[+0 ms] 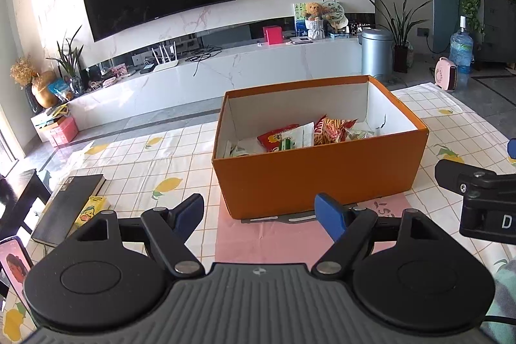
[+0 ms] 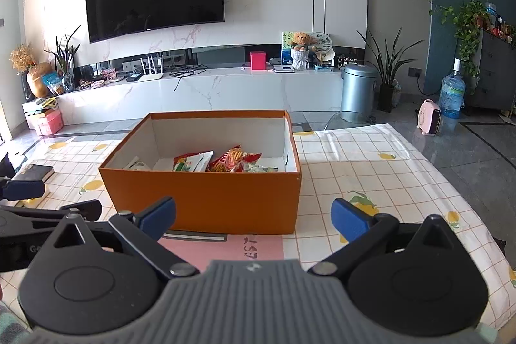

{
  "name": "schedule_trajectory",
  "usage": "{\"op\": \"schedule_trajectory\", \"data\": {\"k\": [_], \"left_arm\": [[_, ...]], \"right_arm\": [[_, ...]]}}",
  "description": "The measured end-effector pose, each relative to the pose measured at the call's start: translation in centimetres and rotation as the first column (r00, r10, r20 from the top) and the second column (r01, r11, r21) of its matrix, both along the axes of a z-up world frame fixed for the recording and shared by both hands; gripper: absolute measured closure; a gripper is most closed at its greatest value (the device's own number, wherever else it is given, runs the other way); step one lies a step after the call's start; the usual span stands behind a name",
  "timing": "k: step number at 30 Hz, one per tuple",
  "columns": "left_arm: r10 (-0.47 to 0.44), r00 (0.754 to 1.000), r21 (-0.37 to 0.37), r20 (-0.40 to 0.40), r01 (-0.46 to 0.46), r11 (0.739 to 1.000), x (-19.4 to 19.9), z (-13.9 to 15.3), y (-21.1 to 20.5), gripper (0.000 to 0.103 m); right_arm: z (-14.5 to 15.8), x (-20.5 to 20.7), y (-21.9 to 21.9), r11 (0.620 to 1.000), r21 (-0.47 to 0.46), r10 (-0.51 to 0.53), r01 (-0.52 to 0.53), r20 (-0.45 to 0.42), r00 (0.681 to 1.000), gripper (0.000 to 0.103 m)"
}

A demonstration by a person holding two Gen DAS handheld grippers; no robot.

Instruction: Organize snacks

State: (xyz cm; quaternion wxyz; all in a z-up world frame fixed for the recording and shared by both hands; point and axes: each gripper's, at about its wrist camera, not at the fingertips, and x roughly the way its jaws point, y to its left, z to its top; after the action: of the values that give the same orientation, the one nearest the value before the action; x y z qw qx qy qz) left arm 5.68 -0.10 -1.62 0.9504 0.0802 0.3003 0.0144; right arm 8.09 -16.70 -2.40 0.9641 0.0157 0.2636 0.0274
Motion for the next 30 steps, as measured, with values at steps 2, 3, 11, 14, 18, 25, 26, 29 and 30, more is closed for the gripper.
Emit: {"op": "schedule_trajectory", "data": {"k": [2, 3, 11, 14, 18, 25, 26, 29, 30], "left_arm": [[0.001, 1.000, -0.005, -0.010, -0.001, 1.000, 0.1, -0.3, 0.2, 0.011], [0.003, 1.000, -0.007, -0.016, -0.003, 1.000, 0.0, -0.4, 0.2, 0.011], [0.001, 1.000, -0.019, -0.029, -0.002, 1.000, -0.1, -0.2, 0.5, 0.011], [-0.001, 1.000, -0.025, -0.029, 0.000, 1.000, -0.2, 0.1, 0.5, 0.011], [0.000, 1.000, -0.023, -0.027, 0.000, 1.000, -0.3, 0.3, 0.4, 0.011], [0.001, 1.000, -0.027, -0.027, -0.001, 1.000, -0.3, 0.4, 0.5, 0.011], [0.001, 1.000, -0.029, -0.027, -0.002, 1.000, -0.2, 0.5, 0.4, 0.011], [0.001, 1.000, -0.029, -0.027, -0.002, 1.000, -0.3, 0.6, 0.4, 0.011], [0.002, 1.000, -0.030, -0.027, -0.003, 1.000, -0.3, 0.7, 0.4, 0.011]], "right_arm": [[-0.4, 0.3, 0.0, 1.000, -0.002, -0.002, 0.002, -0.012, 1.000, 0.004], [-0.6, 0.4, 0.0, 1.000, 0.003, -0.002, 0.002, -0.018, 1.000, 0.004], [-0.7, 0.8, 0.0, 1.000, 0.017, 0.000, 0.000, -0.025, 1.000, 0.004], [-0.6, 0.5, 0.0, 1.000, 0.021, -0.001, 0.002, -0.022, 1.000, 0.004], [-0.5, 0.4, -0.1, 1.000, 0.023, 0.000, 0.000, -0.013, 1.000, 0.004], [-0.4, 0.2, -0.2, 1.000, 0.024, 0.001, -0.001, -0.008, 1.000, 0.004], [-0.4, 0.2, -0.2, 1.000, 0.025, 0.001, -0.001, -0.008, 1.000, 0.004], [-0.4, 0.2, -0.2, 1.000, 0.025, 0.002, -0.001, -0.008, 1.000, 0.004], [-0.4, 0.2, -0.2, 1.000, 0.025, 0.002, -0.002, -0.008, 1.000, 0.004]]}}
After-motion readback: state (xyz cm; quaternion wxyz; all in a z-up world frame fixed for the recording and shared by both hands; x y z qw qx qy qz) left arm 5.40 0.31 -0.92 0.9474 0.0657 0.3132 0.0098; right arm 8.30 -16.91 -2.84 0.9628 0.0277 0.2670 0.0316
